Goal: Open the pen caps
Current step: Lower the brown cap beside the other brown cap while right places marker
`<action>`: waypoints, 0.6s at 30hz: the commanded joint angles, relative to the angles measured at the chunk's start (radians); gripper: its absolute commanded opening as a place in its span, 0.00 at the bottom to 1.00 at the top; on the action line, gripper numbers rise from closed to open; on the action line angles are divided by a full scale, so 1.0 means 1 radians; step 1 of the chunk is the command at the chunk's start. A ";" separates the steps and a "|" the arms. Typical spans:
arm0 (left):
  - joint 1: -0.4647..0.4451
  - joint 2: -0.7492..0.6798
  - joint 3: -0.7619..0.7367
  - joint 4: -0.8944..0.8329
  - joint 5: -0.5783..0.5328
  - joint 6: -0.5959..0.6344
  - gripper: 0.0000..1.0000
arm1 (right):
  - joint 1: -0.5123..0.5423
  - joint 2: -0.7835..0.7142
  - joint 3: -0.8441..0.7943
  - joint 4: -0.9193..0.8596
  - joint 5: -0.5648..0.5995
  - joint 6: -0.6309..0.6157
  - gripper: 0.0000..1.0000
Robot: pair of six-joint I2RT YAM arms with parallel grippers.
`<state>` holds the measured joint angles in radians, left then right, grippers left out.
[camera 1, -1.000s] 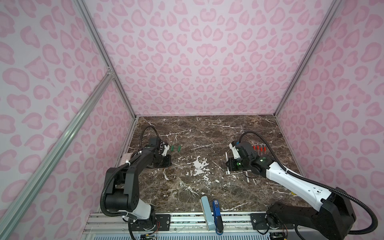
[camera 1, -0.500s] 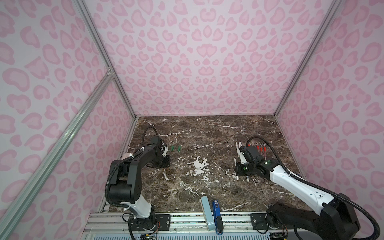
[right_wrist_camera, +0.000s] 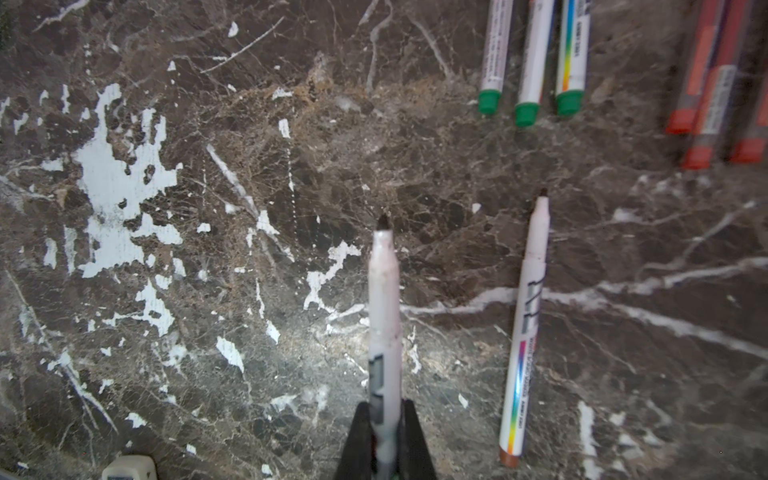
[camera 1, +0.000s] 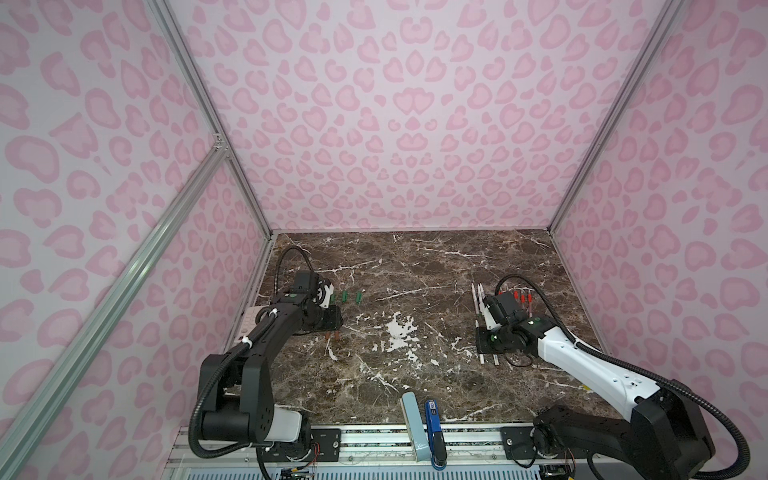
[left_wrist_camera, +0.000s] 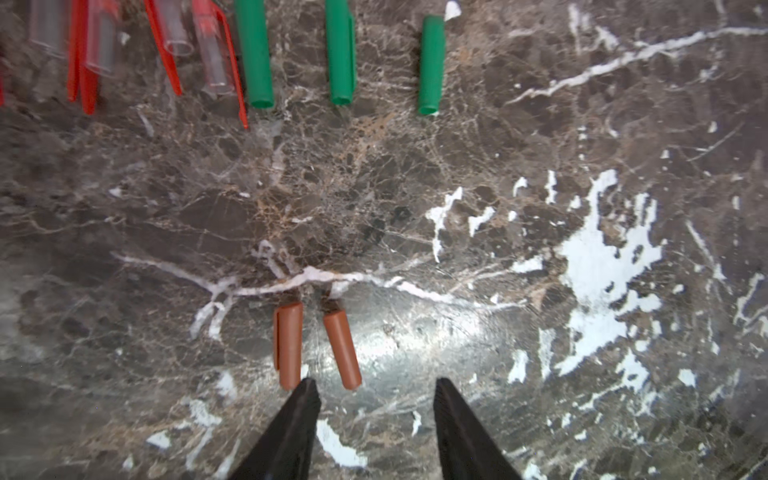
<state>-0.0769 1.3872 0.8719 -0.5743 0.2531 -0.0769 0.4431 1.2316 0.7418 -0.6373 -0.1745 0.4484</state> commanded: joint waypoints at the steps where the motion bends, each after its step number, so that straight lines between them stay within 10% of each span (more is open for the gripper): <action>1: 0.000 -0.087 -0.043 0.055 0.022 0.051 0.61 | -0.006 0.028 -0.001 -0.032 0.037 -0.019 0.00; 18: 0.124 -0.331 -0.165 0.195 0.050 0.069 0.98 | -0.041 0.215 -0.010 0.054 0.111 -0.031 0.00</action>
<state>0.0425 1.0687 0.7033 -0.4206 0.2909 -0.0082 0.4057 1.4273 0.7334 -0.6136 -0.0967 0.4271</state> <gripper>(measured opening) 0.981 0.086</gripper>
